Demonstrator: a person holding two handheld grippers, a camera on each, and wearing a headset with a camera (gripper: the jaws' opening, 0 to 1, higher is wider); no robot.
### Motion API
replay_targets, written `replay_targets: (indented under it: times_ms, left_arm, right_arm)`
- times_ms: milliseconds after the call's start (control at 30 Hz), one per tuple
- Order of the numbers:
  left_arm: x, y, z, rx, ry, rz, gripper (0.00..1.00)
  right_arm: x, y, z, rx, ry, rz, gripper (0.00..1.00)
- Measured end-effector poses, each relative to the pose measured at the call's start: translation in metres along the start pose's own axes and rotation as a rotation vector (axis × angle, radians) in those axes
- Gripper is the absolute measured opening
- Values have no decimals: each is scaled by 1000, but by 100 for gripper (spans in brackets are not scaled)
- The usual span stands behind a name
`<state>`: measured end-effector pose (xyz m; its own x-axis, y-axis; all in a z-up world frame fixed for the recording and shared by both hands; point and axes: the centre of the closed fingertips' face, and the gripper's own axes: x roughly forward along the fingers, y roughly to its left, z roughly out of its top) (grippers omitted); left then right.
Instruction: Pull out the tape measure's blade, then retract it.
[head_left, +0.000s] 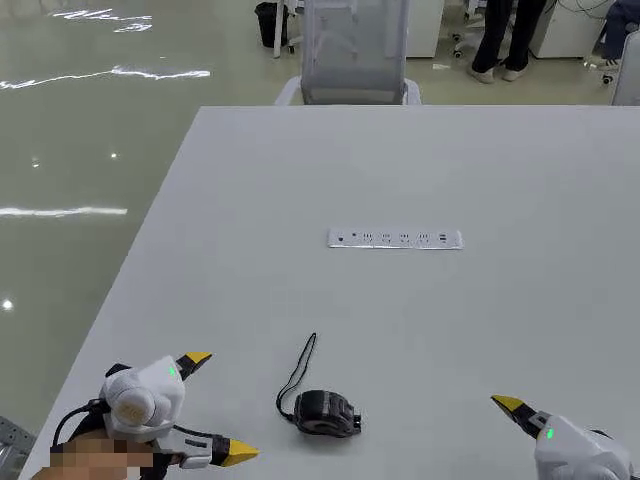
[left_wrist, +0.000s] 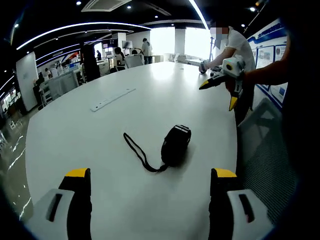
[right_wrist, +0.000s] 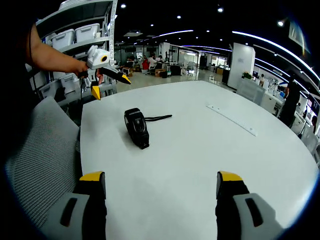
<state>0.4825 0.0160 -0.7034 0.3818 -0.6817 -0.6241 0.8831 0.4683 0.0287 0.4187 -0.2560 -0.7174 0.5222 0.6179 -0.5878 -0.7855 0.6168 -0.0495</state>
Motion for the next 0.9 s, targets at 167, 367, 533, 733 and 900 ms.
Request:
replay_targets:
  times_ms: [167,367,533,733,900]
  left_arm:
    - [8,7,19,34,-12,-18,99]
    - [19,7,28,67,-2,-61,99]
    - [32,3,28,111,34,-90,99]
    - [46,-5,29,188,74,-133,99]
    - [55,-3,32,207,82,-146,97]
  right_arm:
    - [14,0,14,-45,13,31,94]
    - [28,0,21,-99,28,65,93]
    - [37,-1,25,-129,37,90,92]
    - [48,-3,29,-170,55,122,89]
    - [58,-6,32,-190,70,147,86]
